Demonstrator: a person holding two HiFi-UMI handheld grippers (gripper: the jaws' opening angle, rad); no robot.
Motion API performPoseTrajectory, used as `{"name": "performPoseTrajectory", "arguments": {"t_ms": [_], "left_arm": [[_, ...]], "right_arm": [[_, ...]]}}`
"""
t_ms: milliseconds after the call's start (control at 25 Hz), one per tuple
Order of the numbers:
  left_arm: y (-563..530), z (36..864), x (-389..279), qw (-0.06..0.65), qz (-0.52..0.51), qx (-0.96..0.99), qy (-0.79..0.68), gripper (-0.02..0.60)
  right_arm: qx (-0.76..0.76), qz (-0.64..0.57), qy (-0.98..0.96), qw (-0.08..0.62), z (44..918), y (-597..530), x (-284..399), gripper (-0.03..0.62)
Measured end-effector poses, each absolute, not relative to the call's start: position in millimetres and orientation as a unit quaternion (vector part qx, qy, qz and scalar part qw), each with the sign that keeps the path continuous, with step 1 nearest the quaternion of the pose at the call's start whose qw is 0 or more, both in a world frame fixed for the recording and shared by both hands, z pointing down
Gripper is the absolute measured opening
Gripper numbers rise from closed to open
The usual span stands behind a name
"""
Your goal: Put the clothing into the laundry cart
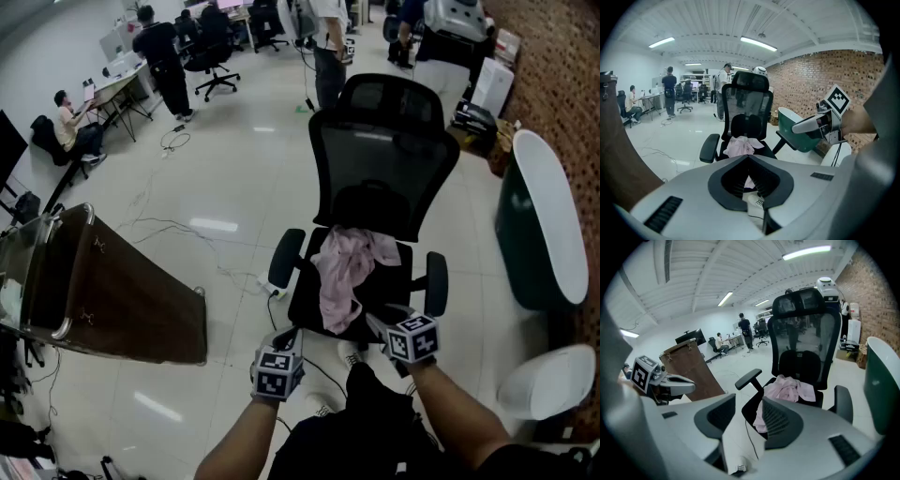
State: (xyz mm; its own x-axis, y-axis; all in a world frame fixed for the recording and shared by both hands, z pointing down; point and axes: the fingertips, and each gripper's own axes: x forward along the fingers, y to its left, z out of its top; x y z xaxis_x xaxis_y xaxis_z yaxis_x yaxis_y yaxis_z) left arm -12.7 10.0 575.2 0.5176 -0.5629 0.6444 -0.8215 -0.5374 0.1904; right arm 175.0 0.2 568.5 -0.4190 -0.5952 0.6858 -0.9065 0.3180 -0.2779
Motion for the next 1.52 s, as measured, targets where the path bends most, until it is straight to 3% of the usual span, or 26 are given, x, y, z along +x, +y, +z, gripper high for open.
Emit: {"name": "performPoseTrajectory", "arguments": {"t_ms": [240, 680, 800, 1360, 1520], "left_arm": [[-37, 593, -3, 0.252, 0.275, 0.825, -0.424, 0.0], [-114, 642, 24, 0.295, 0.29, 0.788, -0.456, 0.0], [-125, 655, 29, 0.307, 0.297, 0.775, -0.465, 0.0], [-151, 730, 43, 0.36, 0.329, 0.73, -0.479, 0.0], [-157, 756, 45, 0.376, 0.329, 0.719, -0.483, 0.0]], "right_arm": [[0.473, 0.34, -0.777, 0.239, 597, -59, 189, 0.238], [0.425, 0.373, -0.776, 0.278, 667, -158, 212, 0.239], [0.41, 0.382, -0.776, 0.289, 687, -176, 214, 0.295], [0.383, 0.344, -0.776, 0.364, 797, -252, 221, 0.321], [0.368, 0.332, -0.78, 0.382, 829, -267, 215, 0.364]]}}
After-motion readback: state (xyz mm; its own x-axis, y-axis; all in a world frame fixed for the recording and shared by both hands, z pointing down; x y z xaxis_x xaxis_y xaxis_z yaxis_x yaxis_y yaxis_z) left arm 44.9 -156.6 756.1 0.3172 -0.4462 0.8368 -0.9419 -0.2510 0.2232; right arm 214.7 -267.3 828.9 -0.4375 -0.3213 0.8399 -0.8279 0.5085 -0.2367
